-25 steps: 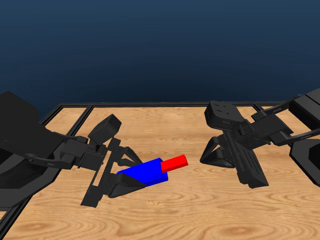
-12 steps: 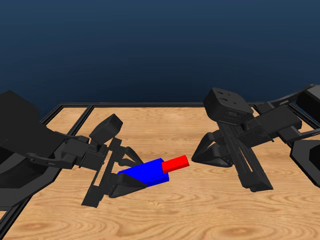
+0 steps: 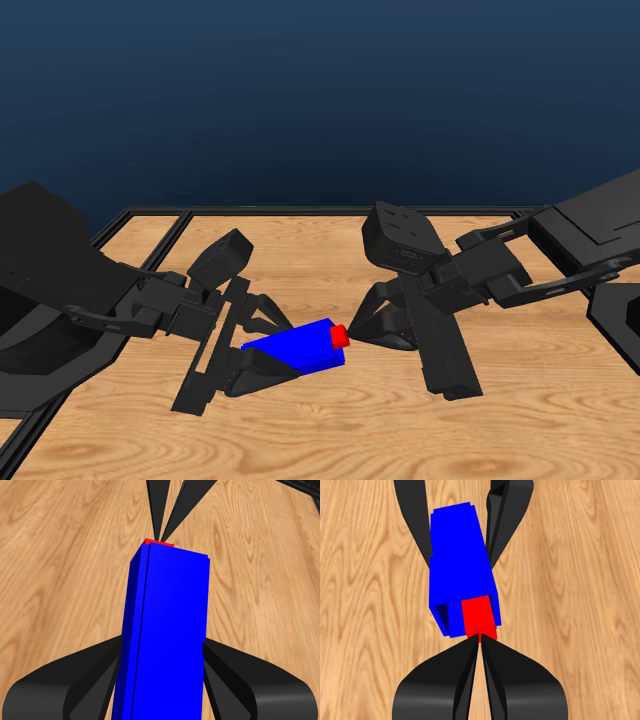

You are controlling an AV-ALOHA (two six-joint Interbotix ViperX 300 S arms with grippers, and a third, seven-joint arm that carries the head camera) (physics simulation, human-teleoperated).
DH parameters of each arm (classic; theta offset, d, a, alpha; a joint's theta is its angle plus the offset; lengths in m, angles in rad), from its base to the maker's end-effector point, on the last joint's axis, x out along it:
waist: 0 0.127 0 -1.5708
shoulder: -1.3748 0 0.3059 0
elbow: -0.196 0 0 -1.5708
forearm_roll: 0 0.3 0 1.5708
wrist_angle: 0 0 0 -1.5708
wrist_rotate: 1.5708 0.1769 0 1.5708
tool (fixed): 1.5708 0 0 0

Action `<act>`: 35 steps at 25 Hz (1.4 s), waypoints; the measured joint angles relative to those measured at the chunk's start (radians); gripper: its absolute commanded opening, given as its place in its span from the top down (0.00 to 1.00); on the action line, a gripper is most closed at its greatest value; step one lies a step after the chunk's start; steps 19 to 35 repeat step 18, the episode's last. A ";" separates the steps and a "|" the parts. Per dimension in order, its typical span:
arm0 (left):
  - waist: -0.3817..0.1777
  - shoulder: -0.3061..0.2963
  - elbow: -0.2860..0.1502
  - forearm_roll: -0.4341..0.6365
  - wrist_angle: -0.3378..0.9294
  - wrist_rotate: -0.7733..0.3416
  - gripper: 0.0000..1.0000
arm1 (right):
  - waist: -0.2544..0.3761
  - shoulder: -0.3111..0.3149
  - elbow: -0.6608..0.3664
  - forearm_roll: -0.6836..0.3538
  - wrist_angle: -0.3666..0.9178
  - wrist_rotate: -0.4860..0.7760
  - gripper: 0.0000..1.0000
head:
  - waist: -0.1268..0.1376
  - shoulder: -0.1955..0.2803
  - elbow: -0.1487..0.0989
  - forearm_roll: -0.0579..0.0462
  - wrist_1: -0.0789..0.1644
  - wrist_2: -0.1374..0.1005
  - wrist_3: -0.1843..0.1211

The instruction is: Insert peg into socket

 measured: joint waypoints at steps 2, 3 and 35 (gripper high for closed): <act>0.000 0.000 0.000 0.000 0.001 0.000 1.00 | -0.001 0.013 -0.008 0.017 -0.019 -0.018 1.00 | 0.000 0.000 0.000 0.000 0.000 0.000 0.000; 0.000 0.000 0.000 0.000 0.001 0.000 1.00 | -0.001 0.019 -0.009 0.024 -0.027 -0.025 1.00 | 0.001 0.000 0.000 0.000 0.000 0.000 0.000; 0.003 -0.015 0.004 0.000 0.024 -0.009 1.00 | -0.041 -0.050 0.207 0.167 -0.232 -0.019 1.00 | -0.005 0.000 -0.002 0.000 -0.015 0.008 0.001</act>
